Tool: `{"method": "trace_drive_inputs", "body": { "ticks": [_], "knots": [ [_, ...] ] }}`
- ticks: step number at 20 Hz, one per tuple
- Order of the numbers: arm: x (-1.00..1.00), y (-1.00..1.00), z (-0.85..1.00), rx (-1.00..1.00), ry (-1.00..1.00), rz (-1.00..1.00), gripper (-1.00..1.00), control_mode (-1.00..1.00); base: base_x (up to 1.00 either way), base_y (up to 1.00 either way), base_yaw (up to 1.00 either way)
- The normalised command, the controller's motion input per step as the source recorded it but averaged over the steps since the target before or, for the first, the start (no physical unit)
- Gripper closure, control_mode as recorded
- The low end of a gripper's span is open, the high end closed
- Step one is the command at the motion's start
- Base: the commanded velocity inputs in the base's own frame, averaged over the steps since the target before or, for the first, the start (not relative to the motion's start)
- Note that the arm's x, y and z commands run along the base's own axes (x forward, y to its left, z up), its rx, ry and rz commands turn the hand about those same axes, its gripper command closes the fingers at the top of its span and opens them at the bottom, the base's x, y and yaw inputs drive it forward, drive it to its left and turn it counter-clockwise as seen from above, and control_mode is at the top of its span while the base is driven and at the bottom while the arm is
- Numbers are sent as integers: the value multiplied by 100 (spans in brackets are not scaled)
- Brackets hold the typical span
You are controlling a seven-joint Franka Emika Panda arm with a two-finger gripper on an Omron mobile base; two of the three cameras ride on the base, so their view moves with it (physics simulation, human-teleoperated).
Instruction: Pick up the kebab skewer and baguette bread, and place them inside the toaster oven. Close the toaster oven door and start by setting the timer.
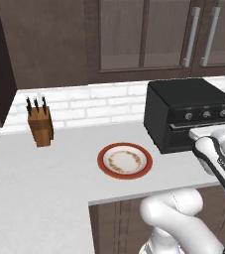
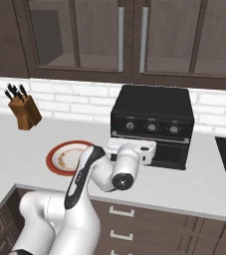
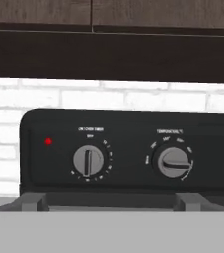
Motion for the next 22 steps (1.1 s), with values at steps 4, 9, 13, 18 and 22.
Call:
{"method": "trace_drive_inputs", "body": {
  "ticks": [4,9,13,18,22],
  "knots": [
    [-37,0,24,0,0,0,-100,-100,0,0,0],
    [-15,9,15,0,2,0,-100,-100,0,0,0],
    [0,40,7,0,3,0,-100,-100,0,0,0],
    [4,46,6,0,3,0,-100,-100,0,0,0],
    [17,12,0,0,0,0,-100,-100,0,0,0]
  ]
}}
